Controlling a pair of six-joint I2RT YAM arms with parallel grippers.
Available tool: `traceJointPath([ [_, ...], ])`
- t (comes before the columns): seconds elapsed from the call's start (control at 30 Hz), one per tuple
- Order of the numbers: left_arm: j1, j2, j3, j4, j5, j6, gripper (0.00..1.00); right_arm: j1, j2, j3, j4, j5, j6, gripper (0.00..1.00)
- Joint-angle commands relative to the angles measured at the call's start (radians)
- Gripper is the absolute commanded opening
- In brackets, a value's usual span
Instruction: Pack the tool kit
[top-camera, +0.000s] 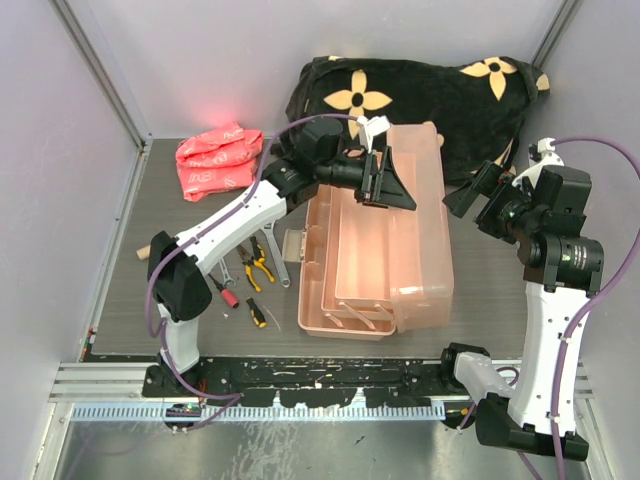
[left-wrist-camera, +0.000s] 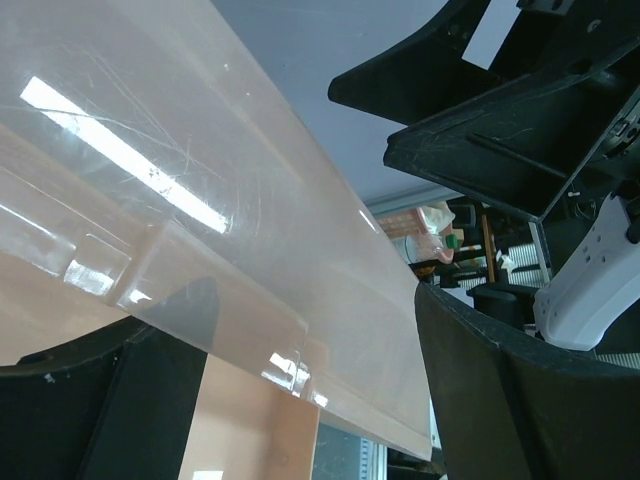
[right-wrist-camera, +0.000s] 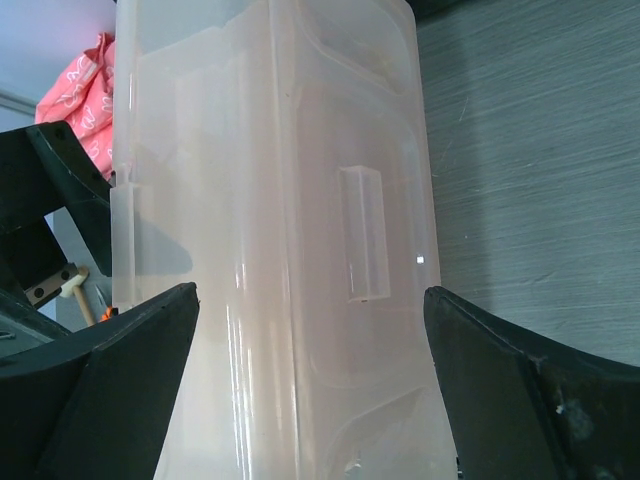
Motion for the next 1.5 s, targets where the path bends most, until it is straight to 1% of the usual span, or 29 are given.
traceJointPath([
  [0.0, -0.013, -0.023, 0.063, 0.025, 0.024, 0.041, 0.81, 0.002, -0.025, 0.011, 0.009, 0.005, -0.017, 1.00],
  [0.13, -0.018, -0.009, 0.064, 0.014, 0.019, 0.056, 0.82, 0.002, -0.024, -0.016, -0.030, 0.086, -0.024, 1.00],
  [0.23, -0.024, 0.000, 0.073, 0.002, 0.016, 0.068, 0.82, 0.003, -0.035, -0.044, -0.034, 0.111, -0.018, 1.00],
  [0.33, -0.028, 0.011, 0.082, -0.008, 0.011, 0.076, 0.82, 0.002, -0.046, -0.036, -0.025, 0.112, -0.009, 1.00],
  [0.5, -0.032, 0.031, 0.090, -0.012, 0.006, 0.083, 0.83, 0.002, -0.041, 0.025, -0.028, 0.104, -0.014, 1.00],
  [0.73, -0.038, 0.052, 0.099, -0.007, 0.002, 0.085, 0.83, 0.003, -0.020, 0.099, -0.055, 0.038, -0.043, 1.00],
  [0.93, -0.039, 0.056, 0.087, -0.015, -0.001, 0.100, 0.84, 0.003, -0.018, 0.083, -0.075, 0.031, -0.062, 1.00],
  [1.17, -0.037, 0.046, 0.018, -0.025, -0.009, 0.131, 0.84, 0.003, -0.021, 0.068, -0.066, 0.028, -0.054, 1.00],
  [1.3, -0.025, 0.012, -0.017, -0.037, -0.030, 0.150, 0.85, 0.002, -0.019, 0.049, -0.074, 0.025, -0.058, 1.00],
  [1.4, 0.017, -0.037, -0.069, -0.071, -0.098, 0.158, 0.85, 0.003, -0.018, 0.017, -0.092, 0.034, -0.067, 1.00],
  [1.47, 0.061, -0.096, -0.146, -0.109, -0.174, 0.178, 0.85, 0.003, -0.020, -0.008, -0.097, 0.043, -0.074, 1.00],
])
